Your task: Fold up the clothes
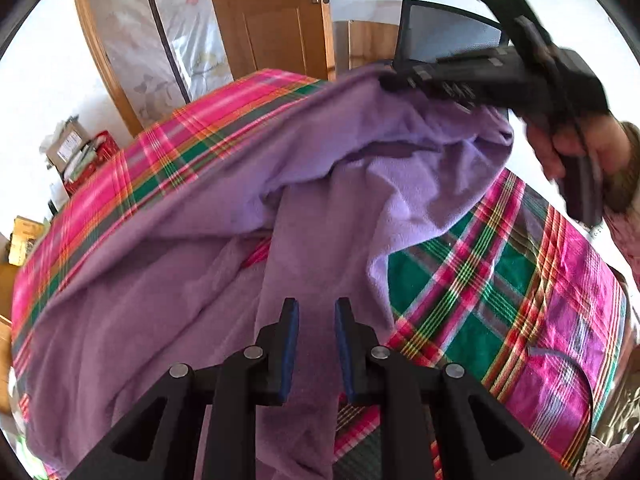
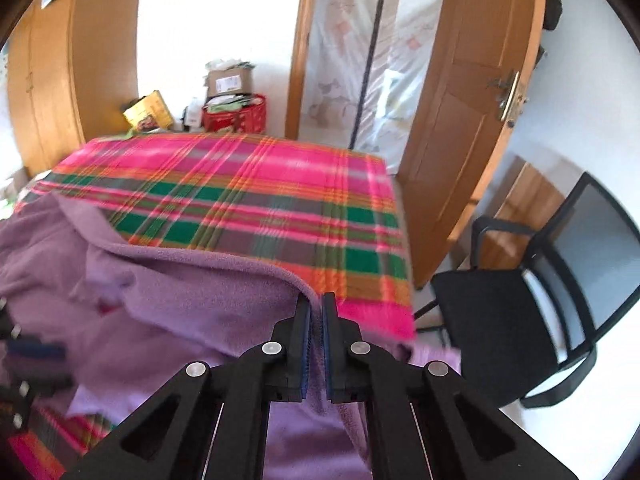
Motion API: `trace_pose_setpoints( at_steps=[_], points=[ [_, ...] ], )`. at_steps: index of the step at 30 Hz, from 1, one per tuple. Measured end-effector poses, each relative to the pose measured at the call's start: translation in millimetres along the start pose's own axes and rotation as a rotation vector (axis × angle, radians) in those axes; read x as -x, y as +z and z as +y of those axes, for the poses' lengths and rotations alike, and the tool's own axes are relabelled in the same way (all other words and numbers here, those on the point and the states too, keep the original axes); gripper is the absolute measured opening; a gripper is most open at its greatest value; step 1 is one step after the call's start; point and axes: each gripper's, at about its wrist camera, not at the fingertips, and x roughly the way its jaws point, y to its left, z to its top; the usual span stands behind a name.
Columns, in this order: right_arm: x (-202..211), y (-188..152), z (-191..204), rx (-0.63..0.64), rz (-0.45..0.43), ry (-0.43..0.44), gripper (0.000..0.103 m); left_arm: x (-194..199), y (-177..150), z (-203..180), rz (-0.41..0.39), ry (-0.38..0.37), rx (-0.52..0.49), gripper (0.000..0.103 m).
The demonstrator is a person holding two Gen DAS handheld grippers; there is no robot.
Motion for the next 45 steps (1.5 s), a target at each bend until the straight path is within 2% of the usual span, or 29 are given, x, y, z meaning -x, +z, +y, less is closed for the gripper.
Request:
trace_pose_setpoints(
  at_steps=[7, 8, 11, 12, 15, 18, 21, 25, 28, 29, 30, 34, 37, 41, 45],
  points=[
    [-40, 25, -10, -0.028, 0.03, -0.037, 0.006, 0, -9, 0, 0.004, -0.022, 0.022, 0.019],
    [-44, 24, -11, -0.033, 0.045, -0.032, 0.007, 2, -10, -1, 0.004, -0.029, 0.028, 0.019],
    [-52, 20, -16, -0.054, 0.091, -0.016, 0.022, 9, -14, 0, -0.01, -0.045, 0.048, 0.019],
    [-48, 19, -20, -0.066, 0.087, -0.013, 0.028, 12, -15, 1, -0.015, -0.046, 0.052, 0.019],
    [-29, 14, -35, -0.128, 0.062, 0.025, 0.035, 25, -19, 0, -0.047, -0.034, 0.066, 0.019],
    [7, 3, -47, -0.158, 0.008, 0.091, 0.037, 45, -26, 4, -0.101, -0.022, 0.079, 0.019],
    [42, -19, -46, -0.11, -0.024, 0.11, 0.038, 47, -31, 11, -0.089, -0.018, 0.098, 0.019],
    [66, -60, -32, -0.07, 0.014, 0.156, 0.038, 44, -45, 12, -0.057, 0.03, 0.12, 0.019],
    [66, -84, -9, 0.007, 0.041, 0.18, 0.049, 47, -56, 14, -0.051, 0.033, 0.14, 0.019],
    [63, -90, -1, 0.033, 0.046, 0.182, 0.055, 51, -60, 17, -0.05, 0.03, 0.157, 0.019],
    [60, -93, 6, 0.051, 0.052, 0.193, 0.056, 54, -65, 21, -0.048, 0.027, 0.175, 0.019],
    [43, -95, 28, 0.079, 0.081, 0.218, 0.057, 65, -78, 30, -0.043, 0.037, 0.212, 0.019],
    [39, -95, 46, 0.138, 0.068, 0.242, 0.067, 70, -90, 35, -0.023, 0.046, 0.229, 0.019],
    [30, -93, 67, 0.236, 0.074, 0.199, 0.068, 72, -105, 36, -0.003, 0.082, 0.237, 0.019],
    [23, -88, 70, 0.242, 0.071, 0.175, 0.068, 67, -110, 32, 0.008, 0.061, 0.242, 0.019]
  ],
)
